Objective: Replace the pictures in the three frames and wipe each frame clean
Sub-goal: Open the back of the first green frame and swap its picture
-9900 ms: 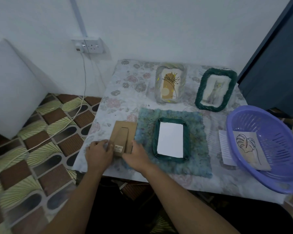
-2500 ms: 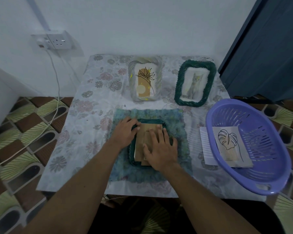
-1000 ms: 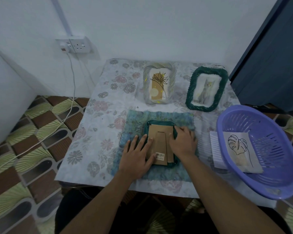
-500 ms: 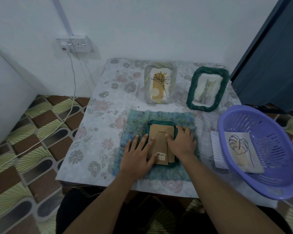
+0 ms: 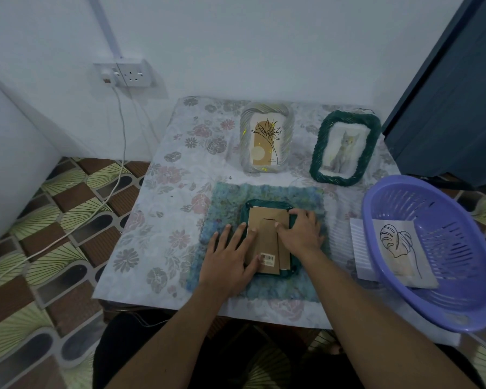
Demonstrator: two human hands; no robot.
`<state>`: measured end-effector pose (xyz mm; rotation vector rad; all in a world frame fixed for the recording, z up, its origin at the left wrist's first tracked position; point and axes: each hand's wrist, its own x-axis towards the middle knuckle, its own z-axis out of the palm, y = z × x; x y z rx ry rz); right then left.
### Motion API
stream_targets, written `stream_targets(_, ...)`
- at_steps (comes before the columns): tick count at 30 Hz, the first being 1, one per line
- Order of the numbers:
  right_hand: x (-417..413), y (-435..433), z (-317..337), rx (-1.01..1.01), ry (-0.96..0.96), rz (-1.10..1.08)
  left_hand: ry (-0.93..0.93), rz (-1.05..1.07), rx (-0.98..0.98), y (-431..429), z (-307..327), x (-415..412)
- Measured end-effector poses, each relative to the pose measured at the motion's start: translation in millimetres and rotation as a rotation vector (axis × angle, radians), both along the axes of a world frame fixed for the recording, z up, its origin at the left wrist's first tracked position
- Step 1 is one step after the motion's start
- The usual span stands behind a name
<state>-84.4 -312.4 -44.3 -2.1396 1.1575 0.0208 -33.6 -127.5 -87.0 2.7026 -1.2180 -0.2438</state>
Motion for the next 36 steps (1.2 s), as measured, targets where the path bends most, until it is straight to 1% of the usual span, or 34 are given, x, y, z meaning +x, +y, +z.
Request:
stream_targets(8,-3,0,0,-0.019,0.001,0.013,-0.011,0.003,-0.009,1,-4,0)
stream_targets(10,-6,5,0,-0.063,0.000,0.034,-0.009,0.004,-0.020,1,-4,1)
stream_targets(12,-12,12,-1,-0.157,0.002,0.103,-0.004,0.002,-0.032,1,-4,0)
stream_targets(15,-26,24,-6,-0.279,-0.024,0.266,-0.007,0.002,-0.019,1,-5,1)
stream_targets(18,-36,32,-15,-0.310,0.022,0.410,0.007,0.005,-0.012,1,-4,1)
stream_targets(21,-43,35,-23,-0.314,0.090,0.478,0.023,0.015,-0.041,1,-2,1)
stream_targets(24,-46,38,-30,-0.354,0.110,0.494,0.050,0.028,-0.073,1,0,2)
stream_targets(28,-46,39,-35,-0.371,0.116,0.495,0.110,0.020,-0.048,-1,5,6)
stream_targets(30,-46,40,-36,-0.378,0.123,0.494,0.147,0.019,-0.082,1,9,9)
stream_targets(33,-46,42,-36,-0.389,0.119,0.484,0.122,-0.010,-0.148,10,10,13)
stream_targets(36,-44,42,-36,-0.382,0.117,0.477,0.101,-0.086,-0.186,23,9,21)
